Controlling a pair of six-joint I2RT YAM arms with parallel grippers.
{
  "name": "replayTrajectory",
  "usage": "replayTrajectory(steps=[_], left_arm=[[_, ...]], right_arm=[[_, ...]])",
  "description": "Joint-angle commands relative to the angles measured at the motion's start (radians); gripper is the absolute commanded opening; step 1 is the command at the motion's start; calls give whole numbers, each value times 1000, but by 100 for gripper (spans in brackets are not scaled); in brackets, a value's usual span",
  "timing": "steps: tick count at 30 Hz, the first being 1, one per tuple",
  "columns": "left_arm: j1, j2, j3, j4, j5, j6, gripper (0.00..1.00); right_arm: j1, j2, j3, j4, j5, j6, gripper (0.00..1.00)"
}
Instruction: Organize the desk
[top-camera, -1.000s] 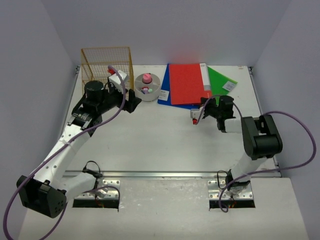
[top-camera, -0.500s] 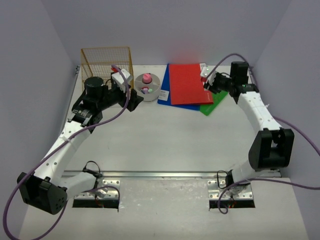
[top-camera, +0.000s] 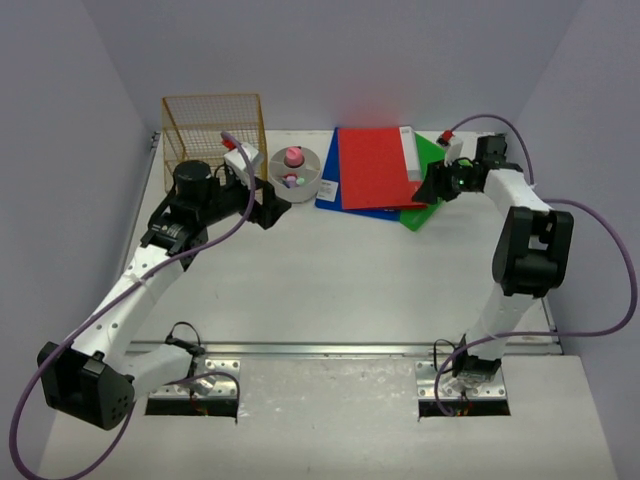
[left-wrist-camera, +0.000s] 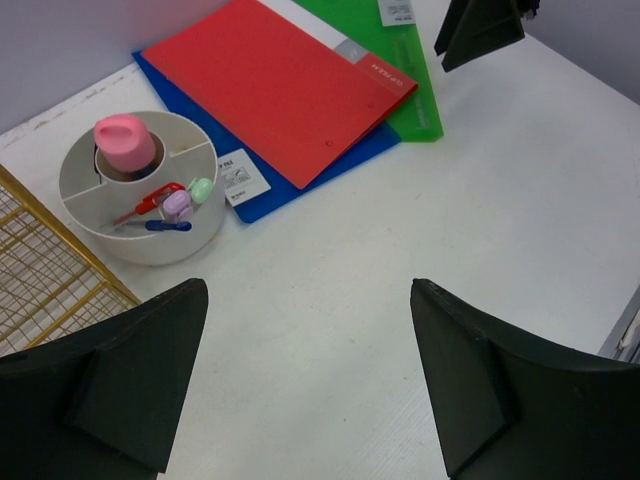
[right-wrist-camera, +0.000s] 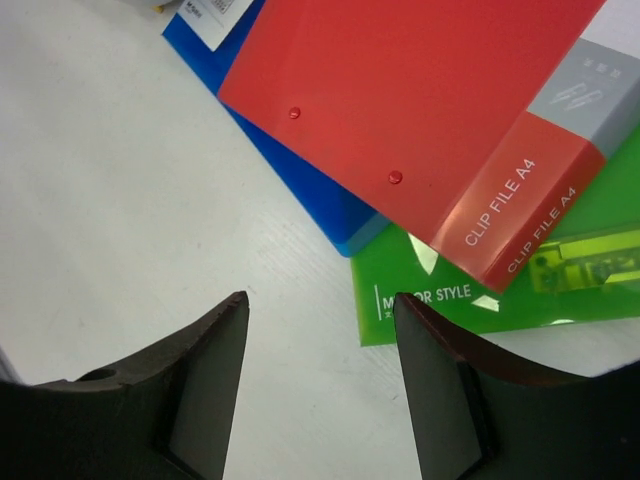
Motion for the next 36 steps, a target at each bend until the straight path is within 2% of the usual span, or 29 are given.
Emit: replayTrajectory(steps=[1,3,6,7,8,10,13,17,22,27,36], left_arm=[[-2,-19,-2,58,2,-26,81],[-2,-19,-14,65,-8,-25,81],[-2,-19,-31,77,-18,-30,81],[-2,-19,-35,79,-28,-30,81],[-2,-19,-35,79,-29,-30,81],[-2,-21,-43,82,-47,-29,81],[-2,-22,-50,87,-55,-25,81],[-2,-15,-51,92,-67,-18,81],[-2,-17,-67,104,-84,0,82],[-2,-23,-94,112,-95,14,82],[-2,-9,-110,136,-94,6,83]], right_arm=[[-2,-86,-156,199,88,8,60],[17,-160,-249,349,184,-122,59],[40,-268,-510,700,245,-326,54],[43,-286,-555,770,256,-411,48],[44,-298,-589,825,257,-420,48],[41,-306,-662,986,259,-508,40],[30,-302,-738,1156,177,-595,38],[27,-274,-819,1321,-34,-737,38],[29,-198,-843,1445,-192,-878,40],[35,-148,-846,1412,-252,-1071,39],[37,-65,-864,1368,-210,-1413,38]])
